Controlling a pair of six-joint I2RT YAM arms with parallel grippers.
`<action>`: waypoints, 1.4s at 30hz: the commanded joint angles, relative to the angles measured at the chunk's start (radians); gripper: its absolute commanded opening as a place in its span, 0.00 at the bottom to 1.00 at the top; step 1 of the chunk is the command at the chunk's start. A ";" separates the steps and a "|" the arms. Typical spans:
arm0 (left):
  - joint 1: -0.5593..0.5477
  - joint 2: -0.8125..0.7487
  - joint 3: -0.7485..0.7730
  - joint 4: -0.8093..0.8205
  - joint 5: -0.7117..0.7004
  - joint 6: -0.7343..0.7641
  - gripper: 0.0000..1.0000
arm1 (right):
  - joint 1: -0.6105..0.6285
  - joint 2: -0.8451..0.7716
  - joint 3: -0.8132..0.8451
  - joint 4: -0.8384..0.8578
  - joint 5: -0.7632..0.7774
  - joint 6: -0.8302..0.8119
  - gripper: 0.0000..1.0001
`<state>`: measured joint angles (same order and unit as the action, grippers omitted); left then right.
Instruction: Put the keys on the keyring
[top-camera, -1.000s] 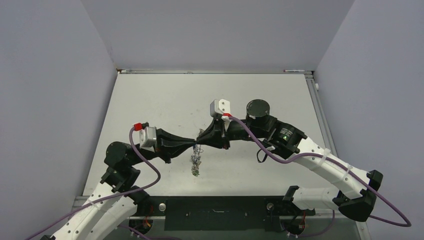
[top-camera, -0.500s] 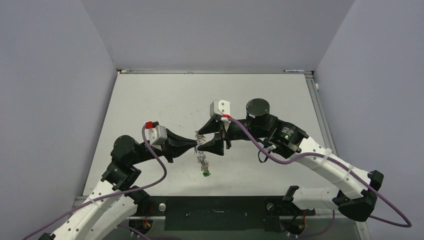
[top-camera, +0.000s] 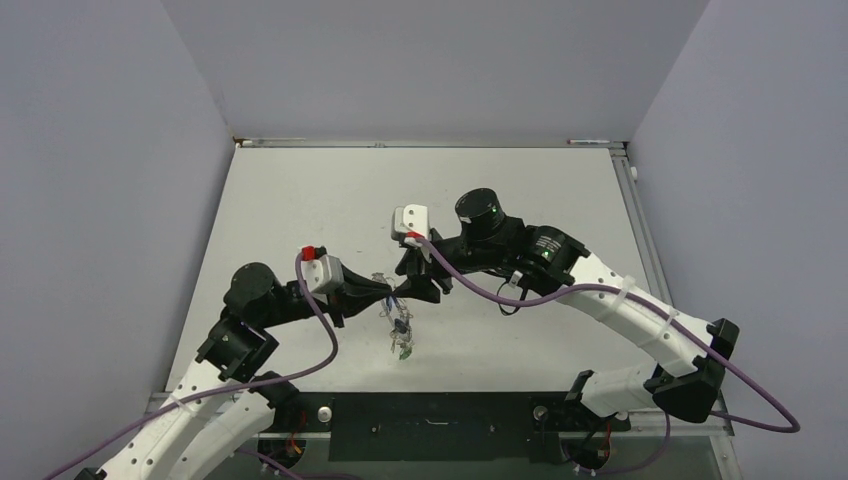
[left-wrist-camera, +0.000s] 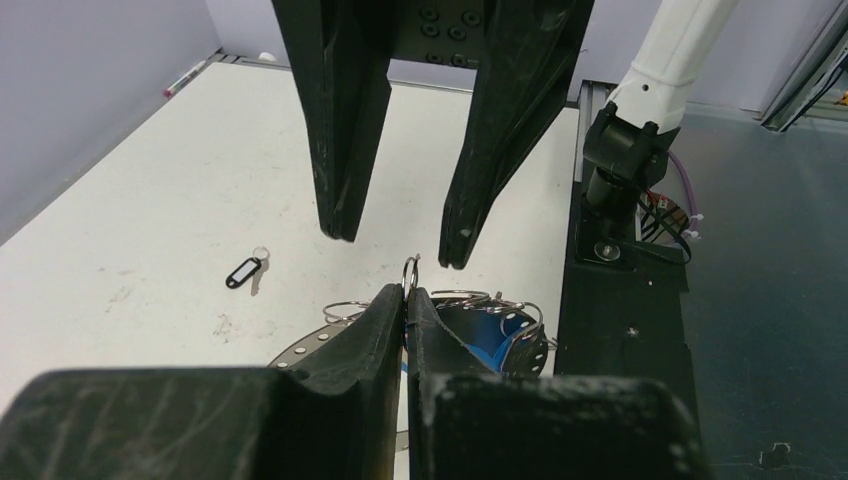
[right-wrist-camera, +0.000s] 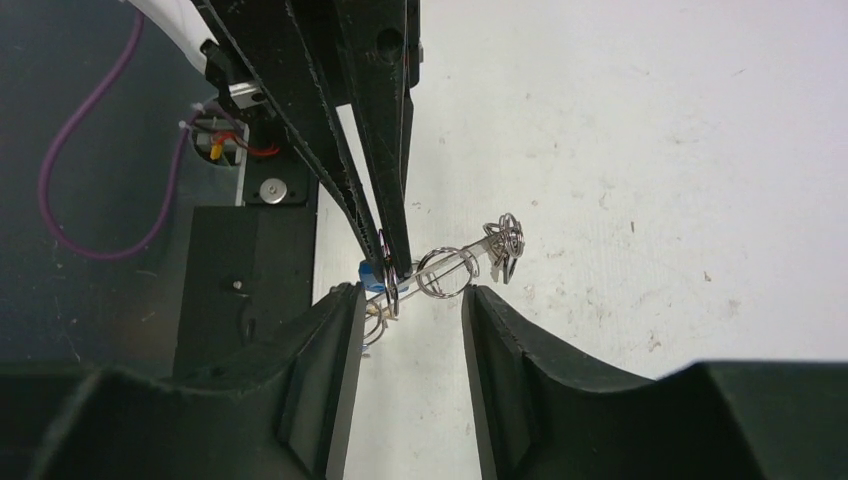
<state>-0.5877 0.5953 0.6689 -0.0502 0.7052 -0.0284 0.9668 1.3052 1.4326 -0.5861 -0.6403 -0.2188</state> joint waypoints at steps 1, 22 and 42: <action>0.000 0.001 0.051 0.021 0.026 0.024 0.00 | 0.014 0.024 0.057 -0.016 0.005 -0.042 0.40; -0.001 -0.003 0.045 0.034 0.034 0.020 0.00 | 0.037 0.079 0.071 -0.062 -0.002 -0.066 0.27; -0.001 -0.002 0.038 0.035 0.051 0.010 0.00 | 0.039 0.092 0.084 -0.060 -0.024 -0.077 0.21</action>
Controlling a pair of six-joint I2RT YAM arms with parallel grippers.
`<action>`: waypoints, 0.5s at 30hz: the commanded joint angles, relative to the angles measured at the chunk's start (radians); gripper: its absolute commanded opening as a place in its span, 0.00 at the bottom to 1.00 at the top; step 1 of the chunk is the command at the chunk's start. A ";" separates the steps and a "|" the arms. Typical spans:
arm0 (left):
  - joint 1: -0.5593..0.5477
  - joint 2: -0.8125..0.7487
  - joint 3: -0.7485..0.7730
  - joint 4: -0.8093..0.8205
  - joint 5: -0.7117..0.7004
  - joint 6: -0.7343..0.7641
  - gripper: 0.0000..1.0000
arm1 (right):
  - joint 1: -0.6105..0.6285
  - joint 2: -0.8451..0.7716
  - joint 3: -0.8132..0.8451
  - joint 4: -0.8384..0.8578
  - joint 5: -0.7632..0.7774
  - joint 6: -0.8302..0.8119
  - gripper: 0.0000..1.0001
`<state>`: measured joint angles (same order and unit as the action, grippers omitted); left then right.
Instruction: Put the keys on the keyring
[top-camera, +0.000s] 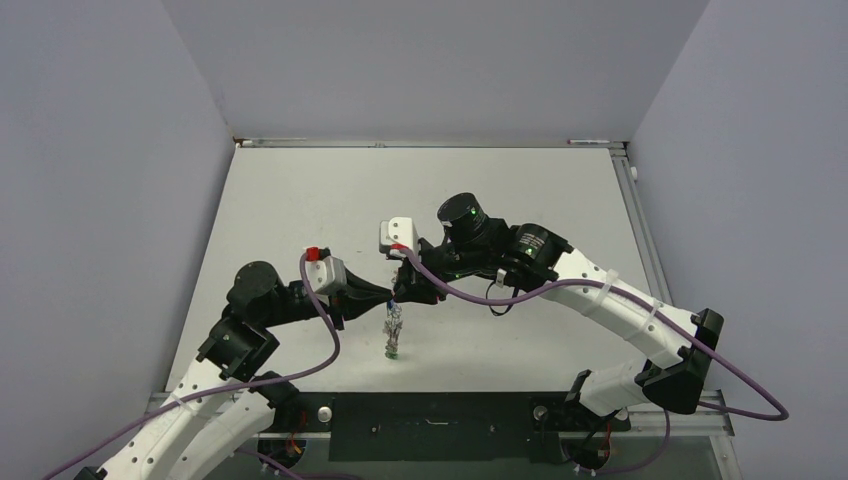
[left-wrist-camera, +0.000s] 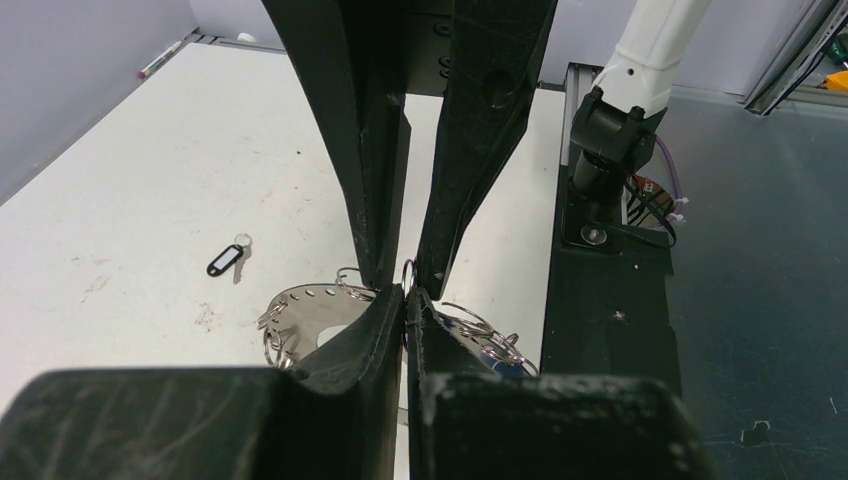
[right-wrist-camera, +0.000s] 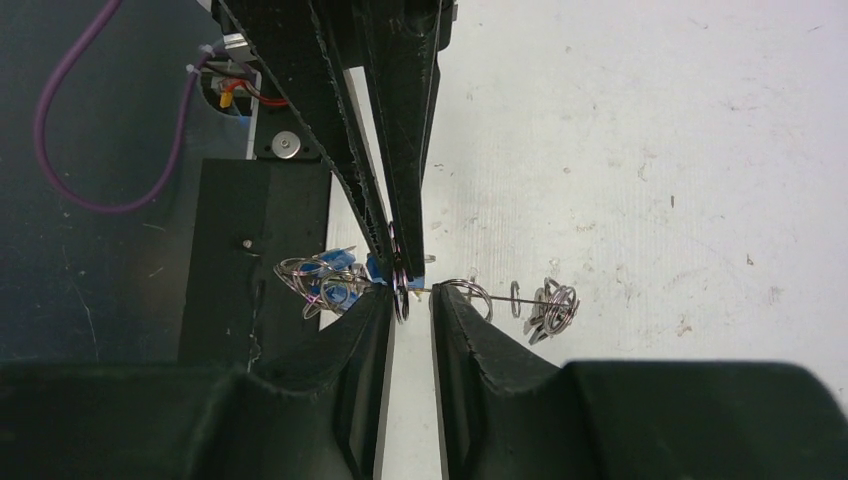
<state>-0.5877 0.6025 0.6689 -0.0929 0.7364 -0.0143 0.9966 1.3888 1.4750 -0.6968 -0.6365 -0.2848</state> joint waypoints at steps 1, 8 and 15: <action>-0.001 -0.009 0.037 0.094 0.019 -0.005 0.00 | 0.009 0.010 0.043 0.049 -0.034 -0.012 0.18; -0.001 -0.007 0.031 0.119 0.015 -0.010 0.00 | 0.011 0.013 0.028 0.058 -0.083 -0.028 0.05; 0.000 -0.039 0.011 0.154 -0.038 -0.028 0.19 | 0.010 -0.069 -0.052 0.199 -0.039 0.017 0.05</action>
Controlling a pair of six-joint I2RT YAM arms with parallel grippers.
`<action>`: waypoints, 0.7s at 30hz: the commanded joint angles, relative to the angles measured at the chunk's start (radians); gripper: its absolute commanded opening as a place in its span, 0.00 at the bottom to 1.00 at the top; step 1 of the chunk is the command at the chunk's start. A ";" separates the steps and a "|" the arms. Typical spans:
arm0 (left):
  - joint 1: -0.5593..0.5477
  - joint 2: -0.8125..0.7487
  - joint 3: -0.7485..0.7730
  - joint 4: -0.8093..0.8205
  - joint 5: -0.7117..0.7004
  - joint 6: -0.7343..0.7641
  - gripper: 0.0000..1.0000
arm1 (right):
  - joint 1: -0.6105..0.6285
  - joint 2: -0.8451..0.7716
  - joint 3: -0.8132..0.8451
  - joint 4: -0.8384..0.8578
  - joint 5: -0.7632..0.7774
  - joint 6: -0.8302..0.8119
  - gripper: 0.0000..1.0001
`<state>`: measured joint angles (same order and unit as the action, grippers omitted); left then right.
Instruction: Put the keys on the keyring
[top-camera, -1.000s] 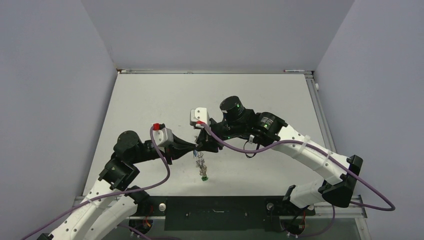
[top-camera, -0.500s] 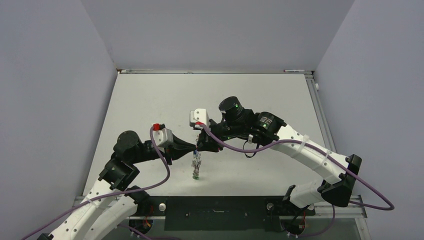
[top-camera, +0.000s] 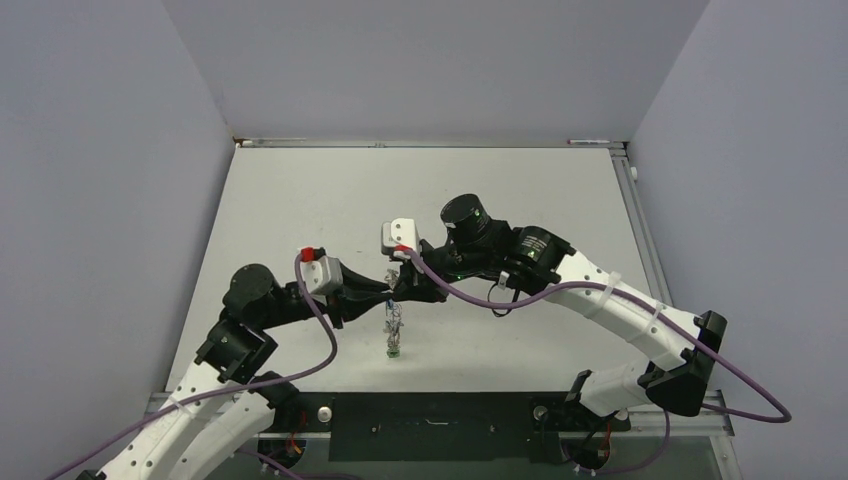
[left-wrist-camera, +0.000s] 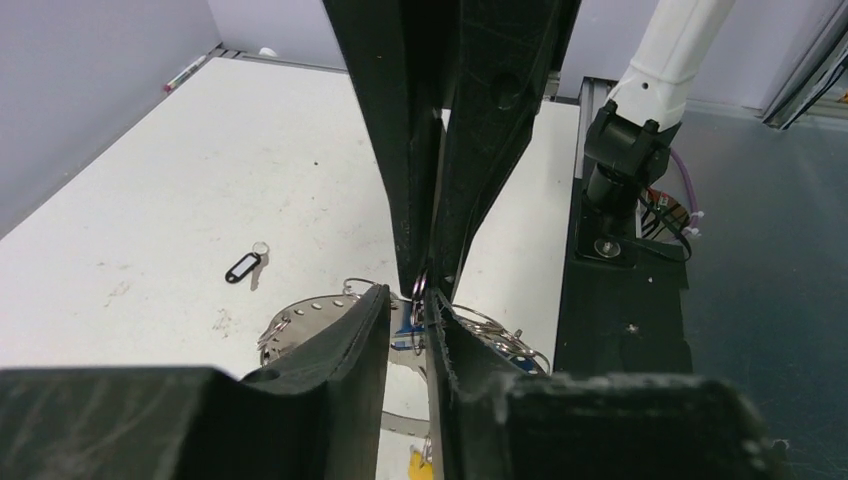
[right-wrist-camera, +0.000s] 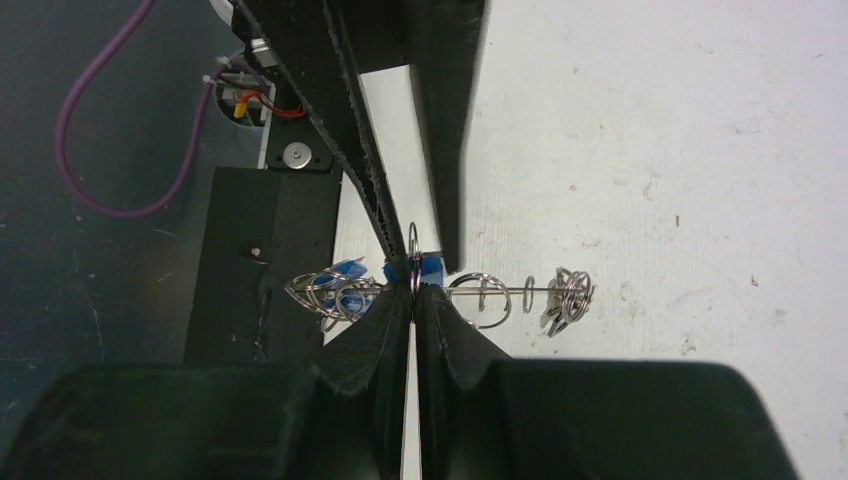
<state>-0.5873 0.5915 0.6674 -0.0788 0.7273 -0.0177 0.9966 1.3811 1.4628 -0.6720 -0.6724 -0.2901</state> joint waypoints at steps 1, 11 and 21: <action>0.000 -0.039 0.005 0.155 -0.048 -0.038 0.27 | 0.008 -0.078 -0.056 0.206 0.005 0.034 0.05; 0.002 -0.113 -0.016 0.237 -0.062 -0.117 0.36 | 0.003 -0.185 -0.140 0.368 0.049 0.104 0.05; 0.002 -0.096 -0.019 0.246 -0.056 -0.123 0.29 | 0.003 -0.233 -0.146 0.399 0.028 0.122 0.05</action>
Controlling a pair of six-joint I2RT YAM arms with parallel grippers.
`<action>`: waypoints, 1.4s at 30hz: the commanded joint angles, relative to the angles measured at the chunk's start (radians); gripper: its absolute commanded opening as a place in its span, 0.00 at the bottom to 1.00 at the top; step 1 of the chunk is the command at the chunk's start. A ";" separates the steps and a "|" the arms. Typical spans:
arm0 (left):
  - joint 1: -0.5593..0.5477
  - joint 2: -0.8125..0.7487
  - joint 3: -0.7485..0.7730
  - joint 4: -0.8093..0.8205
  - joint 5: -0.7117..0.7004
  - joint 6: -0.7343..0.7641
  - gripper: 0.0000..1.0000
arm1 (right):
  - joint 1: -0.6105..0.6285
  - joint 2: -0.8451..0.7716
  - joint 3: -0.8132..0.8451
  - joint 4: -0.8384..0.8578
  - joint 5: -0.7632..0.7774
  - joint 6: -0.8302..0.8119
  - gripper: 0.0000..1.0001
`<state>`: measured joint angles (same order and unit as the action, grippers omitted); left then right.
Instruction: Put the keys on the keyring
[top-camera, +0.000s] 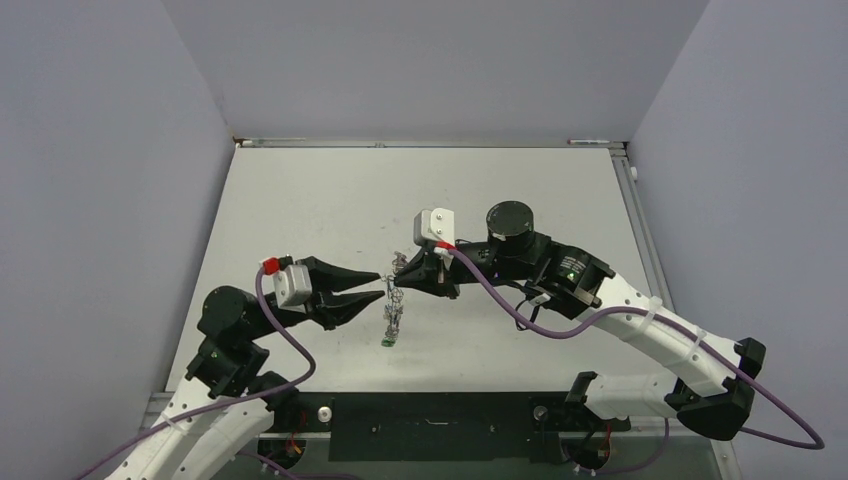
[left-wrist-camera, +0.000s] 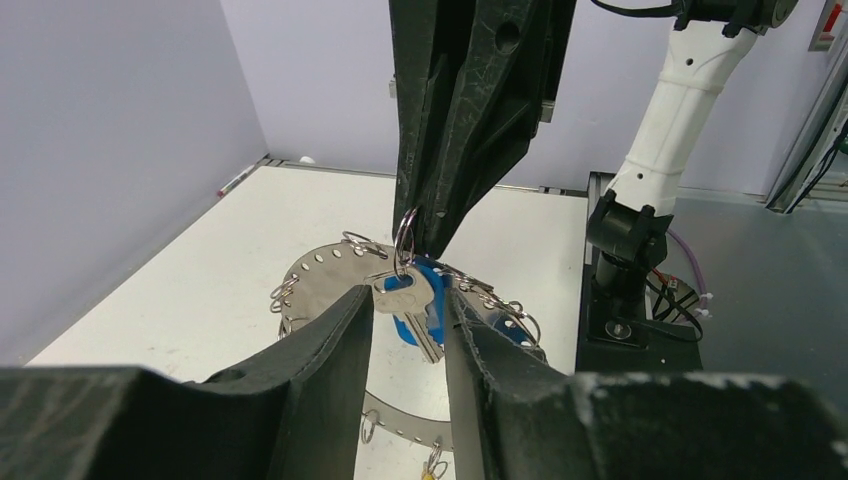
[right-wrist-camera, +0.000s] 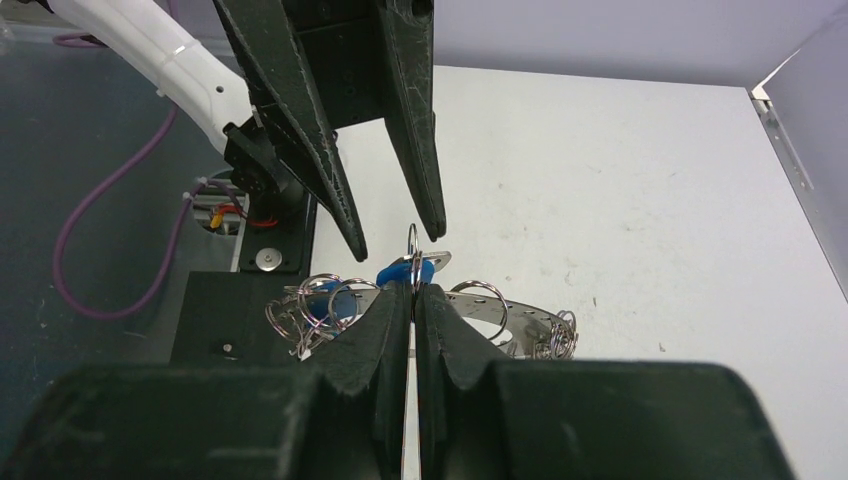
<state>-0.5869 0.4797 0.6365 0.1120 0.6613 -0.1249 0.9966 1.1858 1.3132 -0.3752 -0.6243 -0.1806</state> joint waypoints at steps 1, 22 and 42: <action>0.002 0.018 0.012 0.061 0.011 -0.019 0.28 | 0.002 -0.038 0.004 0.101 -0.021 0.013 0.05; 0.002 0.069 0.000 0.134 0.048 -0.036 0.06 | 0.001 -0.004 0.022 0.070 -0.050 0.003 0.05; 0.002 0.096 0.002 0.091 0.004 -0.008 0.00 | -0.009 -0.050 -0.023 0.153 -0.009 0.044 0.05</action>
<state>-0.5865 0.5526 0.6327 0.1902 0.6853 -0.1459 0.9913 1.1816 1.3048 -0.3676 -0.6216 -0.1680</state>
